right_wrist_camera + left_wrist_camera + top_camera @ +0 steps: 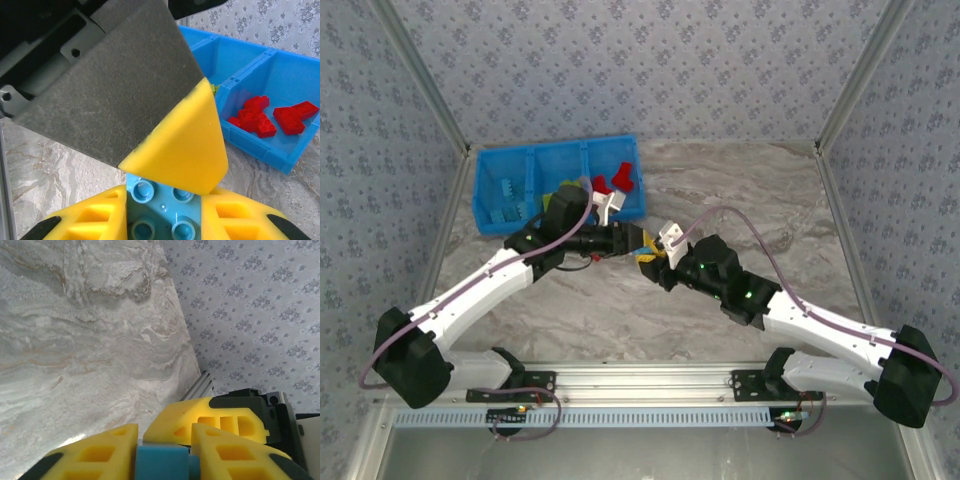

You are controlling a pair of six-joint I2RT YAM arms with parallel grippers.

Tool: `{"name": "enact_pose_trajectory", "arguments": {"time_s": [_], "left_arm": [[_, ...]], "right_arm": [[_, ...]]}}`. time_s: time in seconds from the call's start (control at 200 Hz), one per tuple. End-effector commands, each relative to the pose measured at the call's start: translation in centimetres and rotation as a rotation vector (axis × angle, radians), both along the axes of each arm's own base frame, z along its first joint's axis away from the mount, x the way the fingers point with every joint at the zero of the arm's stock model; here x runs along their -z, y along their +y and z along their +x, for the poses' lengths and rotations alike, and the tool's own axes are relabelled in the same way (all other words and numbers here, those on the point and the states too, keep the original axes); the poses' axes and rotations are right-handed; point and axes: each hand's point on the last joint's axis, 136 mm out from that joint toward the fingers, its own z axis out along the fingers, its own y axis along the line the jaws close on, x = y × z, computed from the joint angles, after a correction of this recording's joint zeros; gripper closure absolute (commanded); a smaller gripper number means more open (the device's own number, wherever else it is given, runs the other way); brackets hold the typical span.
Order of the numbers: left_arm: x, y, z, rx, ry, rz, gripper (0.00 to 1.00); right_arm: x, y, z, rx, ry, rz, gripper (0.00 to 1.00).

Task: Sort the legos into containers by color

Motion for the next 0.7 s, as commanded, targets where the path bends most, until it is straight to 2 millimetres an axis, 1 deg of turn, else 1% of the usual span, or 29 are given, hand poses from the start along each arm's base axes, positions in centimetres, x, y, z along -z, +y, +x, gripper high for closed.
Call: {"name": "enact_pose_trajectory", "arguments": {"time_s": [0.0,0.04,0.085,0.12,0.16,0.19,0.23,0.285,0.325,0.395,0.455,0.525,0.55,0.62,0.65,0.7], "left_arm": [[-2.5,-0.4,-0.7,0.056,-0.047,-0.057,0.8],[-2.7,-0.5,-0.8,0.064,-0.054,-0.067,0.85],[-3.0,-0.5,-0.8,0.065,-0.064,-0.074,0.89],[-3.3,-0.4,-0.7,0.059,-0.08,-0.075,0.93],[-3.5,-0.1,-0.4,0.038,-0.103,-0.069,0.96],[-3.7,0.3,-0.1,0.013,-0.123,-0.059,0.98],[-4.1,1.2,0.5,-0.029,-0.156,-0.045,1.0],[-4.9,3.1,1.8,-0.115,-0.213,-0.018,1.0],[-5.5,5.1,3.1,-0.195,-0.263,0.018,1.0],[-6.0,9.9,5.8,-0.382,-0.368,0.142,1.0],[-6.3,15.1,8.2,-0.59,-0.452,0.298,1.0],[-6.4,21.0,10.6,-0.816,-0.503,0.45,1.0],[-6.3,23.1,11.3,-0.896,-0.498,0.495,1.0],[-5.4,27.9,13.5,-1.064,-0.466,0.576,1.0],[-4.6,29.7,14.4,-1.123,-0.439,0.599,1.0],[-3.2,32.2,16.0,-1.19,-0.384,0.611,1.0]], "right_arm": [[-0.6,-0.1,0.0,0.007,-0.026,0.004,0.69],[-0.5,0.0,0.0,0.005,-0.022,0.003,0.67],[-0.5,0.0,0.0,0.008,-0.019,0.005,0.59],[-0.4,-0.1,0.0,0.01,-0.016,0.005,0.48],[-0.5,-0.1,0.0,0.013,-0.014,0.006,0.31],[-0.7,-0.3,0.1,0.02,-0.015,0.007,0.2],[-0.9,-0.4,-0.1,0.023,-0.016,0.011,0.12],[-1.1,-0.7,-0.4,0.026,-0.019,0.018,0.06],[-1.2,-1.1,-0.7,0.028,-0.024,0.024,0.03],[-1.2,-1.7,-1.1,0.035,-0.024,0.033,0.0],[-1.5,-2.2,-1.5,0.04,-0.024,0.044,0.0],[-1.6,-2.9,-1.8,0.053,-0.021,0.058,0.0],[-1.7,-3.0,-1.9,0.057,-0.023,0.064,0.0],[-1.8,-3.5,-2.0,0.07,-0.021,0.071,0.0],[-1.8,-3.6,-2.0,0.073,-0.021,0.069,0.0],[-1.8,-3.8,-2.1,0.072,-0.016,0.065,0.0]]}}
